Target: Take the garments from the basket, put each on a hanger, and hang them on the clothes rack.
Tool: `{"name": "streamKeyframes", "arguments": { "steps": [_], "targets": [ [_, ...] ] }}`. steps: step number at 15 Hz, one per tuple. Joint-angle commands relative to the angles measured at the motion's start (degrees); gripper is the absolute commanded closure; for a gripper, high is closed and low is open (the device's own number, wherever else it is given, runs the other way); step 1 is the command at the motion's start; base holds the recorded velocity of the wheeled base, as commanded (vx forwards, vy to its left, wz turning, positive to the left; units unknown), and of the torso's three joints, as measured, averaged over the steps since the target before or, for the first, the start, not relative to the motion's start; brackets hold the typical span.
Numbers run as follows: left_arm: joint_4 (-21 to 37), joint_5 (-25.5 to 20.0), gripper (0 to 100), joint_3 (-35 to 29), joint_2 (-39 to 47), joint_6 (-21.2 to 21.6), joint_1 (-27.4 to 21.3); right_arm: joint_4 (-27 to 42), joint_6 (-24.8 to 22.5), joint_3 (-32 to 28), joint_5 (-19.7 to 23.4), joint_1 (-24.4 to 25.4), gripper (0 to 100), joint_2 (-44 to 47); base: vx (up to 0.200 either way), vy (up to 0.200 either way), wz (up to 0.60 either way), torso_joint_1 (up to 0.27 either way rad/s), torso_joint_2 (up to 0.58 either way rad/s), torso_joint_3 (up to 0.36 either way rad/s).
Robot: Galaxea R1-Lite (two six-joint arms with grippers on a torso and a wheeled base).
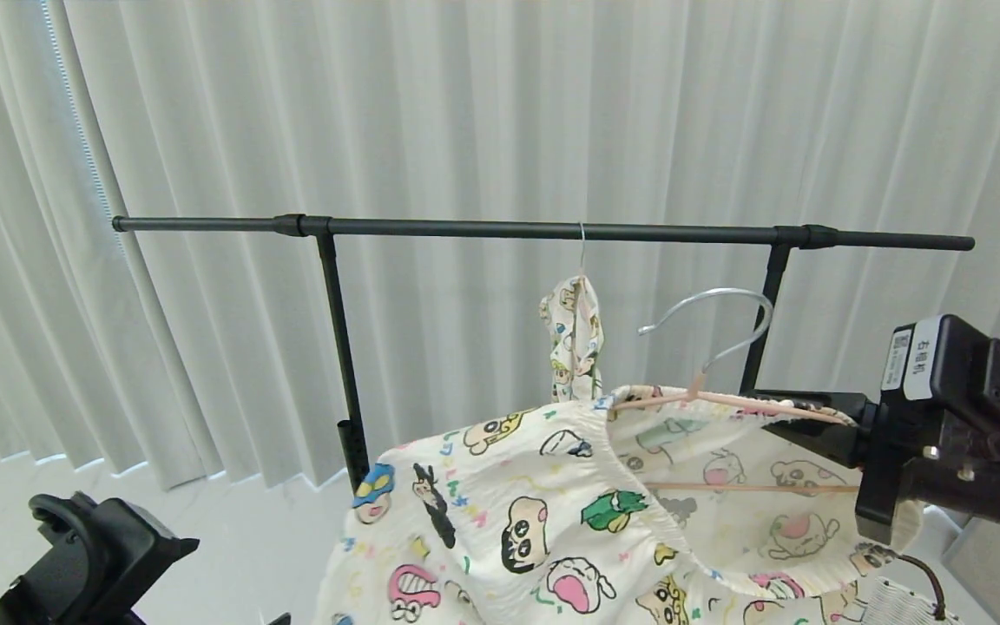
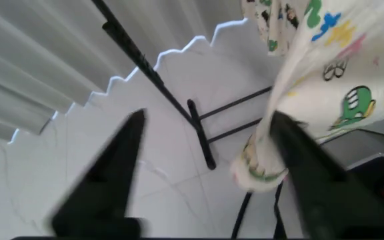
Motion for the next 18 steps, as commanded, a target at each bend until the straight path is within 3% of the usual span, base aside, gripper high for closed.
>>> {"name": "streamKeyframes", "arguments": {
  "steps": [1,8,13,16,18],
  "targets": [
    [-0.1,-0.1,0,-1.6,-1.5,0.0,-1.4,1.8,0.0,1.0,-0.8,-4.8,100,-2.0,0.000,0.000,0.00,0.000,0.00,0.000],
    [-0.1,0.0,0,-7.0,0.8,0.3,-1.3,21.1,6.1,1.3,-1.0,-25.0,100,-14.9,0.000,0.000,0.00,0.000,0.00,0.000],
    [-0.1,0.4,0,-8.1,2.2,0.6,-1.3,26.7,6.2,1.1,-2.1,-37.3,100,-17.1,0.000,0.000,0.00,0.000,0.00,0.000],
    [-0.1,0.4,0,-9.2,2.3,0.7,-1.3,26.8,7.8,1.0,-9.1,-38.4,100,-14.8,0.000,0.000,0.00,0.000,0.00,0.000],
    [-0.1,0.4,0,-9.8,2.5,0.6,-1.3,26.4,12.6,0.7,-13.7,-36.6,100,-11.5,0.000,0.000,0.00,0.000,0.00,0.000]
  ]
}}
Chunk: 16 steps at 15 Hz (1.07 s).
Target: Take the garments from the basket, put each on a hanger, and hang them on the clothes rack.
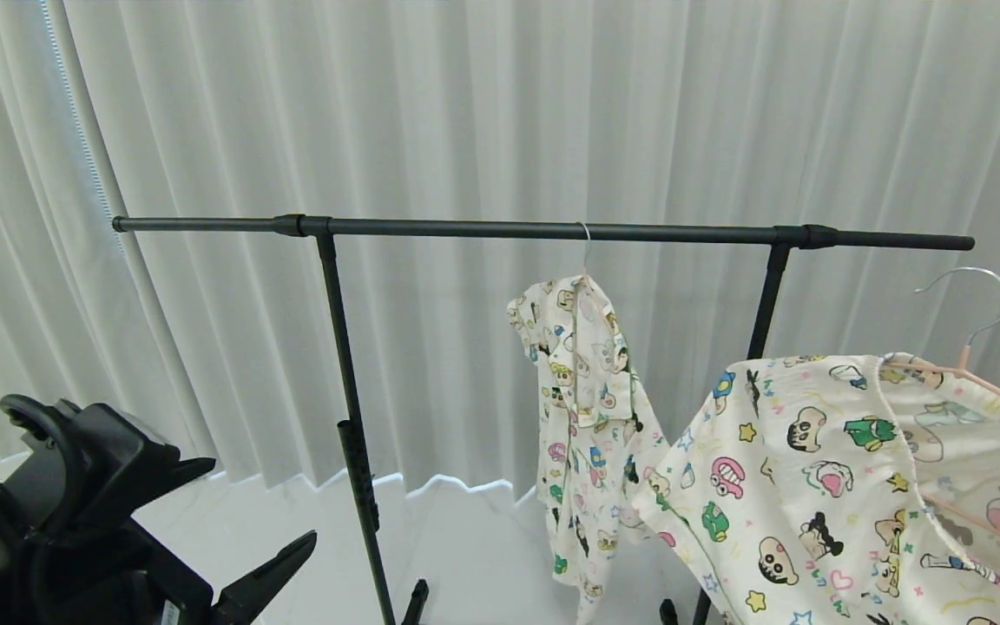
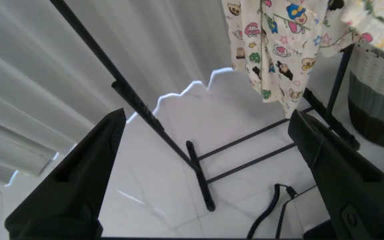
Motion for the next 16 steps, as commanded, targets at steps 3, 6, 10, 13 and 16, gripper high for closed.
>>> {"name": "streamKeyframes", "arguments": {
  "steps": [3,6,10,13,16],
  "targets": [
    [0.0,0.0,0,-0.4,0.2,0.0,-0.1,-0.4,7.9,-3.0,-2.3,4.8,100,5.7,0.133,0.000,0.00,0.002,0.00,0.002],
    [0.0,0.0,0,-0.2,0.3,0.0,-0.1,-0.4,9.4,-4.6,-3.0,6.9,100,7.5,0.200,0.000,0.00,-0.004,0.00,0.006],
    [0.0,0.0,0,-0.1,0.2,0.0,-0.2,-2.4,9.4,-4.6,-3.0,6.9,100,9.1,0.200,0.000,0.00,0.006,0.00,-0.003],
    [0.0,0.0,0,0.1,0.3,0.1,-0.2,-3.2,9.4,-4.7,-3.0,6.9,100,9.8,0.200,0.000,0.00,0.005,0.00,0.004],
    [0.0,-0.1,0,0.2,0.2,0.1,-0.4,-4.5,9.4,-4.7,-3.0,7.0,100,10.7,0.200,0.000,0.00,0.002,0.01,0.004]
  ]
}}
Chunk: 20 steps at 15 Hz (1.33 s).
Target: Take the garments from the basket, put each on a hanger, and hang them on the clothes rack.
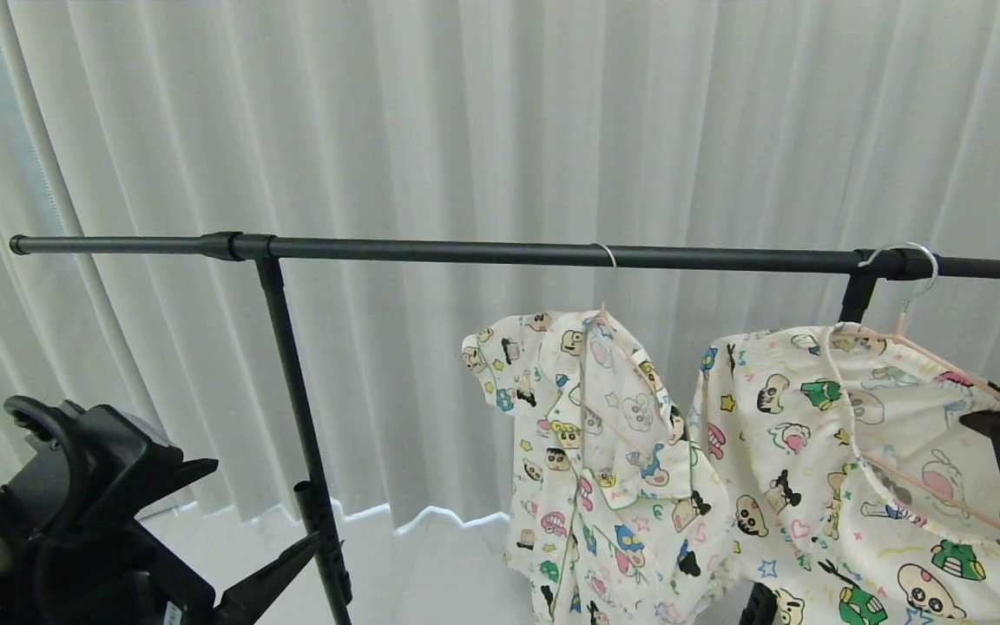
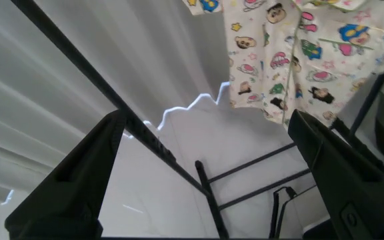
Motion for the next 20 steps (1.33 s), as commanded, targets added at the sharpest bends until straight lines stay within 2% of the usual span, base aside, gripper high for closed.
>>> {"name": "streamKeyframes", "arguments": {
  "steps": [1,5,11,15,20],
  "targets": [
    [0.0,0.0,0,0.2,-0.1,-0.1,-0.5,-1.0,0.1,-0.1,0.0,0.5,100,1.2,0.000,0.000,0.00,0.000,0.00,0.000],
    [0.0,0.0,0,0.2,0.0,0.0,-1.5,-1.9,1.0,-3.9,-0.1,1.4,100,5.3,0.000,0.000,0.00,0.000,0.00,0.000],
    [0.0,0.0,0,0.1,-0.2,0.0,-1.6,-2.0,3.0,-8.7,-5.2,4.1,100,13.5,0.000,0.000,0.00,0.000,0.00,0.000],
    [0.0,0.1,0,0.2,-0.4,0.6,-1.9,-4.9,5.5,-9.1,-9.4,6.5,100,17.6,0.000,0.000,0.00,0.000,0.00,0.000],
    [0.0,0.1,0,0.2,-0.4,0.6,-1.9,-5.4,5.5,-9.1,-9.5,6.6,100,18.1,0.000,0.000,0.00,0.000,0.00,0.000]
  ]
}}
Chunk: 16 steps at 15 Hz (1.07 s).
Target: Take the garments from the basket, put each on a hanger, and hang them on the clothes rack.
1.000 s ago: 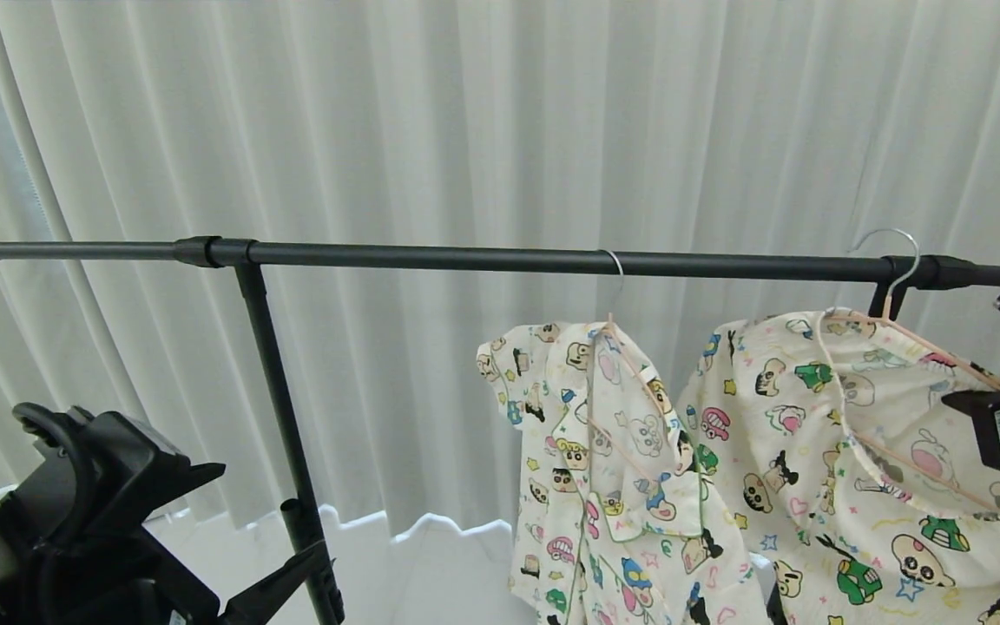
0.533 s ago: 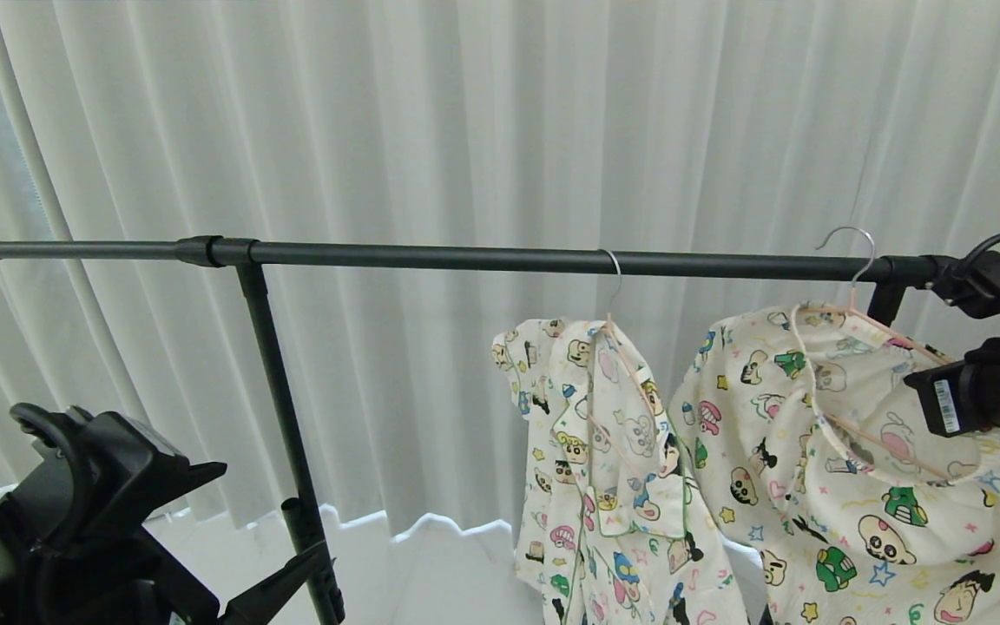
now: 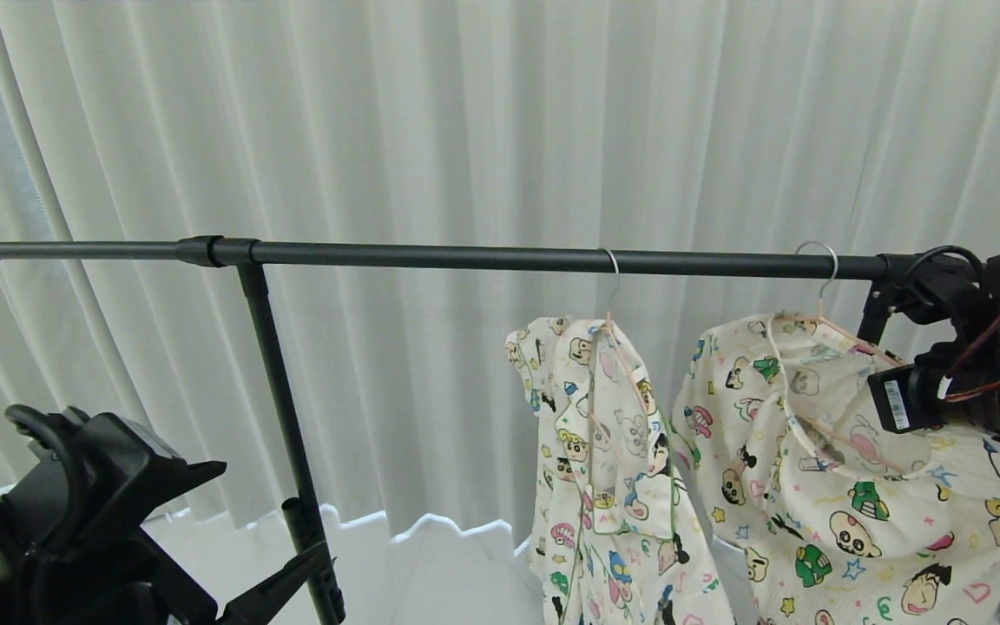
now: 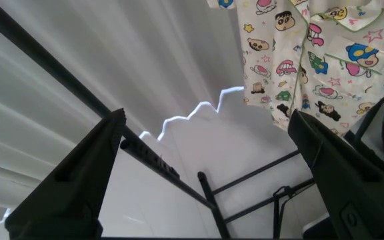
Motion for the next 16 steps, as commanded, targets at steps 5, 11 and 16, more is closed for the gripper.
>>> {"name": "streamKeyframes", "arguments": {
  "steps": [5,11,16],
  "targets": [
    [0.0,0.0,0,0.1,0.0,0.0,0.0,0.0,0.0,0.2,0.1,0.1,0,-0.9,0.000,0.000,0.00,0.000,0.00,0.000],
    [0.0,0.9,0,5.1,-3.3,-0.1,7.4,0.3,6.2,1.7,4.8,0.0,0,-12.3,0.000,0.000,0.00,0.000,0.00,0.000],
    [0.0,6.8,0,8.0,-6.5,-0.4,13.6,0.0,7.2,8.2,9.1,-0.4,0,-22.4,0.000,0.000,0.00,0.000,0.00,0.000]
  ]
}}
